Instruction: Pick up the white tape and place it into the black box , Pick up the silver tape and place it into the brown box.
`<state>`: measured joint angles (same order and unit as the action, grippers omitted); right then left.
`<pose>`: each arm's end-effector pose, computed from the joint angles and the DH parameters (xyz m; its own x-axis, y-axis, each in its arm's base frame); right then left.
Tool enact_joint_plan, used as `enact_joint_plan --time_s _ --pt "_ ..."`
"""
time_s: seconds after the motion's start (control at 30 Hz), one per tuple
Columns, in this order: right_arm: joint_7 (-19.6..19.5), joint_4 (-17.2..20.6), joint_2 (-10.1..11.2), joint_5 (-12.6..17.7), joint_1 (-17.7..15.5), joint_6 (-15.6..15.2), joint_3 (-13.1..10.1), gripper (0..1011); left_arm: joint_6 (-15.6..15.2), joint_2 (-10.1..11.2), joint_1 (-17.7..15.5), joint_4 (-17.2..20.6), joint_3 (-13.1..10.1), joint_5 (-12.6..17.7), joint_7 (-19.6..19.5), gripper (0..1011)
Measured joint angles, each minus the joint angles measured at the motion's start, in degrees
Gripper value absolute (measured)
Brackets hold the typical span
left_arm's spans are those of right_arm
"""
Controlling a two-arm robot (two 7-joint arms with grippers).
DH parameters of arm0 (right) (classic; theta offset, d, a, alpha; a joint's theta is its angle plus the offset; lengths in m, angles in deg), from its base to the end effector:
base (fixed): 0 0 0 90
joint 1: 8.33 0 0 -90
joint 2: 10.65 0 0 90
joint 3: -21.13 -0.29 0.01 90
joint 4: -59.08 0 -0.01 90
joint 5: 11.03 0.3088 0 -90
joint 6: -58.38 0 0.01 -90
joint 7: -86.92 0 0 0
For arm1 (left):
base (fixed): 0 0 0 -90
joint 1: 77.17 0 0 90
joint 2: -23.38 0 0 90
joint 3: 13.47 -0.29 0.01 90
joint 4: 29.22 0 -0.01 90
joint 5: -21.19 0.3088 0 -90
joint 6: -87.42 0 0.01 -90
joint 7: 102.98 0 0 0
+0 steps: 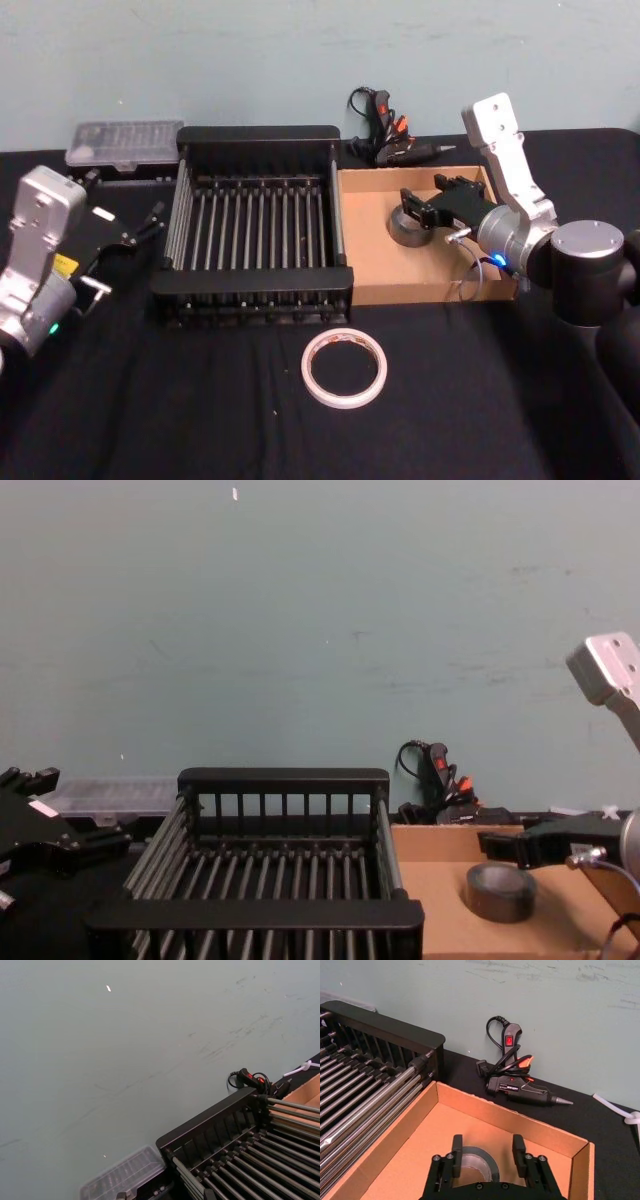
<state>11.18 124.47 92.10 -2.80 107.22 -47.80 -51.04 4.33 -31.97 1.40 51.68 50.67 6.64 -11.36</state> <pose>0.4438 -0.0076 -0.2794 0.4113 -0.9062 0.0984 0.8650 0.3540 -0.3555 0.3581 0.0827 -0.3023 0.2922 0.8803 0.3738 -0.9553 0.2873 0.0702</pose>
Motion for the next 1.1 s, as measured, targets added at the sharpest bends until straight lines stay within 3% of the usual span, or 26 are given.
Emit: enact_joint_plan --time_s 0.3,0.47,1.1 --pt "0.03 0.06 0.01 0.06 0.00 0.00 -0.01 893 0.00 0.00 0.00 0.00 0.00 0.00 0.00 1001" --pt "0.04 0.06 0.01 0.08 0.00 0.00 -0.01 1002 0.00 0.00 0.00 0.00 0.00 0.00 0.00 1001" --pt "0.65 0.74 -0.02 0.21 -0.41 -0.06 -0.67 1002 0.00 0.00 0.00 0.00 0.00 0.00 0.00 1001"
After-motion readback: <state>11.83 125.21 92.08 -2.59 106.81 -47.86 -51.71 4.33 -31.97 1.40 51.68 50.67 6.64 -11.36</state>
